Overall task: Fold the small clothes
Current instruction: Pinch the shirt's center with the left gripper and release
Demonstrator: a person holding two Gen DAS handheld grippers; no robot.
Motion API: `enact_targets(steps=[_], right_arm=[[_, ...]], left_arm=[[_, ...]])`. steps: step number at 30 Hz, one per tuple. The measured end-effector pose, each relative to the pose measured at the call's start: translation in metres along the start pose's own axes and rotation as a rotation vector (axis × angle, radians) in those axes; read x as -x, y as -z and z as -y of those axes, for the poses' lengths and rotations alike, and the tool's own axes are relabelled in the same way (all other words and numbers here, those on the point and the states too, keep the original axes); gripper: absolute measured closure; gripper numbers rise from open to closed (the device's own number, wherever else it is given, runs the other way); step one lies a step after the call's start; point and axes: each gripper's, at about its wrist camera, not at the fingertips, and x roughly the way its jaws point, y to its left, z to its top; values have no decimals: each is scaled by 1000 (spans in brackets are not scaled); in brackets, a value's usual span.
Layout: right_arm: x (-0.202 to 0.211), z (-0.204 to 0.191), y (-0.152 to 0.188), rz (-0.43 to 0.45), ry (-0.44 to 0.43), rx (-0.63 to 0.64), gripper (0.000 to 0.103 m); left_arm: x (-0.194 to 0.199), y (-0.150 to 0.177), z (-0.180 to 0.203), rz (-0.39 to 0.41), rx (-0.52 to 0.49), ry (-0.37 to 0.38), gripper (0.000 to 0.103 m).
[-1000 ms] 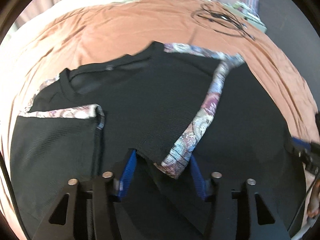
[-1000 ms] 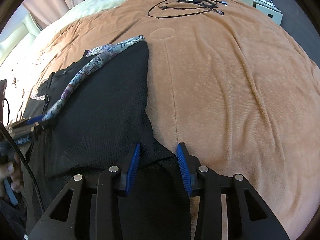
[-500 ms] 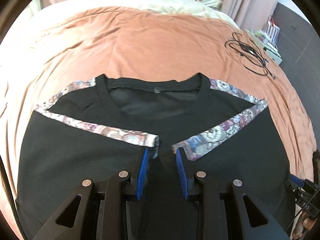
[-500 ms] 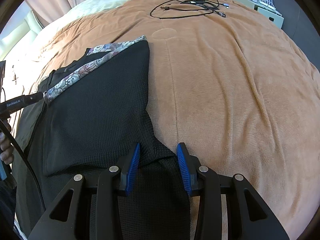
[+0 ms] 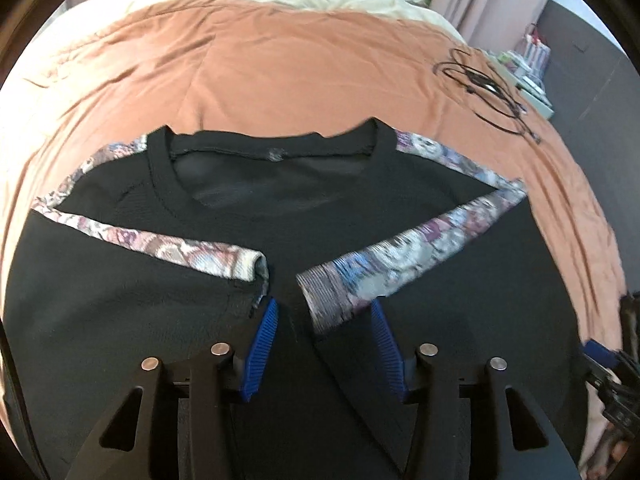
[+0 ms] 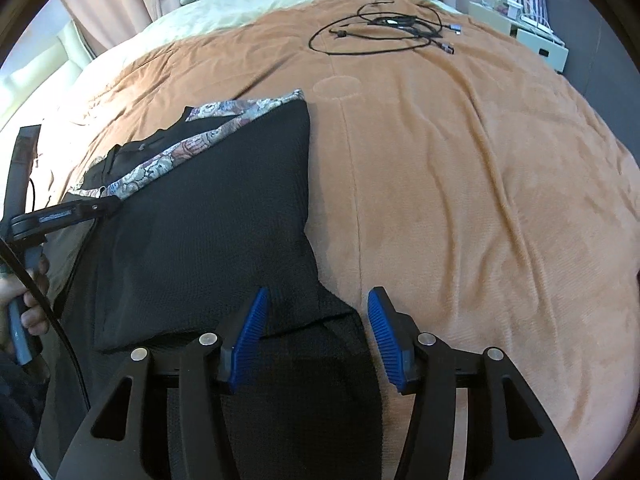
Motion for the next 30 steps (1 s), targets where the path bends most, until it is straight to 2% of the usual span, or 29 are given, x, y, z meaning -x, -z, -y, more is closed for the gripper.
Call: enact_targets(steps=[1,2,4,10,13,18,21,24,27,29,30], right_arm=[[1,0,0,2,-6,0,52],[0,0,0,1,-5,1,52],[-2,0,0,-6,2,8,52],[-15,-6,2,-40,55,16,52],[-14,-6,1,-42,65,6,52],[-9,-4,0,-50,103,-1,52],[2,-4,1,-31,96,-20,52],[15,-9,6,-8,83,-23,52],[33,-20,14,21,61,1,52],[44,-26,20,33,53,16,52],[49,-30,23,37,47,23,52]], left_arm=[[-2,-1,-2,3,4,-5,80],[-4,-2,-2,-2,6,-10,91],[-8,-4,-3,0,-3,-21,97],[-6,-4,-12,15,-13,-66,101],[-6,-4,-18,12,0,-63,101],[-4,-3,-17,-24,-1,-66,100],[12,-1,-17,-11,0,-52,99],[26,4,-19,-18,7,-2,94],[50,13,-24,-2,14,14,76],[64,18,-27,17,21,20,60],[72,22,-29,27,23,24,57]])
